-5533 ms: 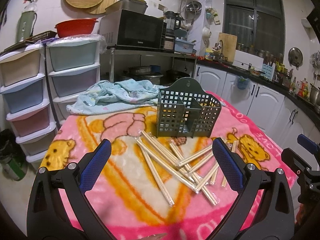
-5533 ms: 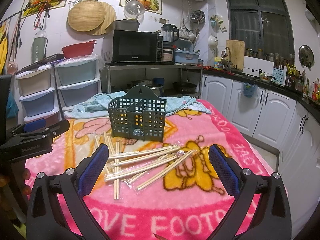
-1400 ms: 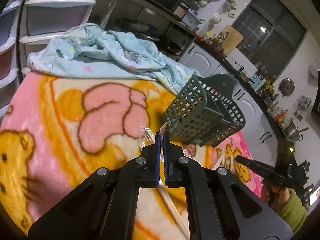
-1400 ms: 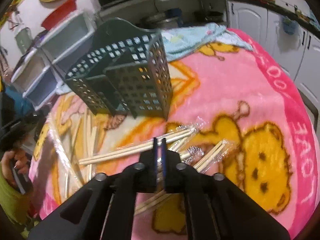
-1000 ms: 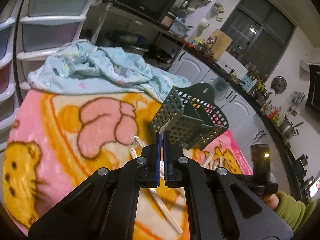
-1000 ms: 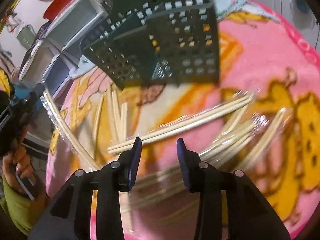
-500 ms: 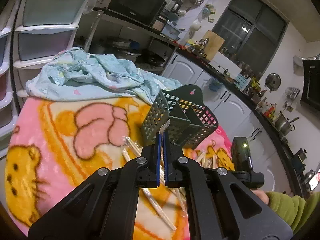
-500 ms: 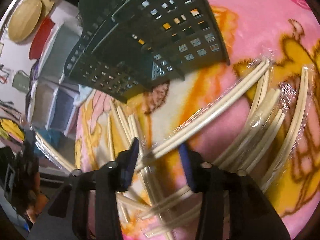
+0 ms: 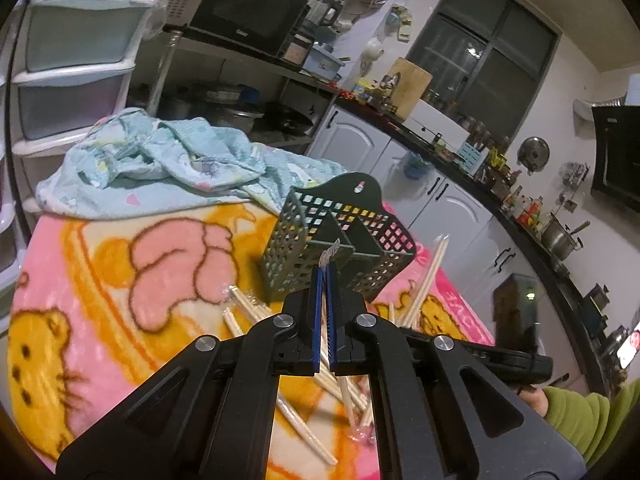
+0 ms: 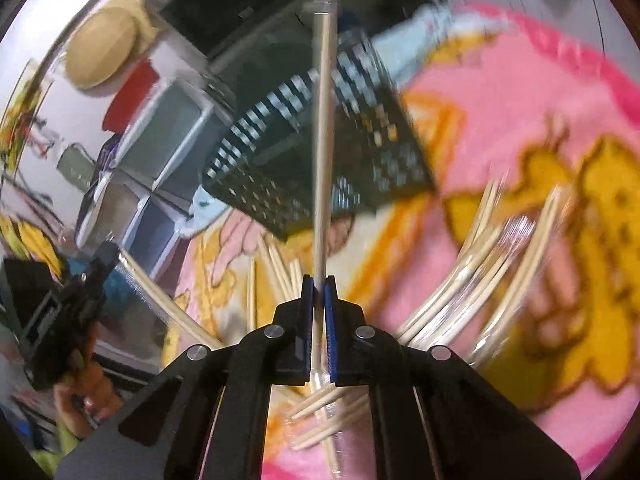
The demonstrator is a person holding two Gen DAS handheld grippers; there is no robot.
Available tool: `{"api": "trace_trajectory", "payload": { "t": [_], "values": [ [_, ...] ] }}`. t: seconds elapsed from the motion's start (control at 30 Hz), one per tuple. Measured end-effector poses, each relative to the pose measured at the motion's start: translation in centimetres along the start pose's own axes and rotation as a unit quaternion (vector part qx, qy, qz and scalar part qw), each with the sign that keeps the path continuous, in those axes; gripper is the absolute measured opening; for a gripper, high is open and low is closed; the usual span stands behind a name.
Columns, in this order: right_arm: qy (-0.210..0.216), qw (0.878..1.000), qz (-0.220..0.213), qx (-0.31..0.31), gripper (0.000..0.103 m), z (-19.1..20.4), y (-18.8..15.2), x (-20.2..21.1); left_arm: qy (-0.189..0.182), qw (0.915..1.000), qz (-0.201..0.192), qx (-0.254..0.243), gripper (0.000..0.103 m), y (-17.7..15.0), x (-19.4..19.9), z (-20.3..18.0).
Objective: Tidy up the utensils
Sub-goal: 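Lift both held chopsticks upright and carry them over the green caddy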
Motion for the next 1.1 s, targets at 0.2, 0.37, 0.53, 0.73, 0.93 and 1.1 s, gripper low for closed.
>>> {"api": "trace_trajectory", "payload": {
  "t": [0.2, 0.37, 0.53, 0.73, 0.93, 1.1],
  "values": [
    [-0.028, 0.994, -0.053, 0.095, 0.006, 2.1, 0.8, 2.4, -0.011, 0.9998, -0.008, -0.011, 0.0, 1.1, 0.3, -1.3],
    [-0.032, 0.988, -0.08, 0.13, 0.006, 2.8, 1.8, 4.1, -0.029, 0.9991, -0.019, -0.022, 0.0, 2.7, 1.0, -2.8],
    [-0.043, 0.979, -0.107, 0.167, 0.006, 4.8, 3.0, 4.9, -0.047, 0.9977, -0.03, -0.038, 0.0, 4.3, 1.4, -4.7],
    [-0.054, 0.969, -0.134, 0.2, 0.006, 6.1, 4.7, 6.1, -0.064, 0.9951, -0.05, -0.056, 0.0, 6.7, 1.6, -7.3],
    [-0.056, 0.962, -0.161, 0.212, 0.006, 6.7, 6.6, 7.6, -0.084, 0.9913, -0.072, -0.071, 0.0, 9.3, 1.8, -10.0],
    [-0.062, 0.957, -0.177, 0.223, 0.006, 7.3, 8.2, 8.4, -0.085, 0.9892, -0.091, -0.077, 0.0, 11.0, 1.7, -11.5]
  ]
}}
Point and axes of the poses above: each gripper's, at about its wrist camera, not at the fingertips, and x roughly against the way its jaws point, z to its left, y to its top, the point moved 1 cm from there along -x, roughly the way its jaws point, and after that the axes turned 9 degrees about y, right-handed, at the moved point
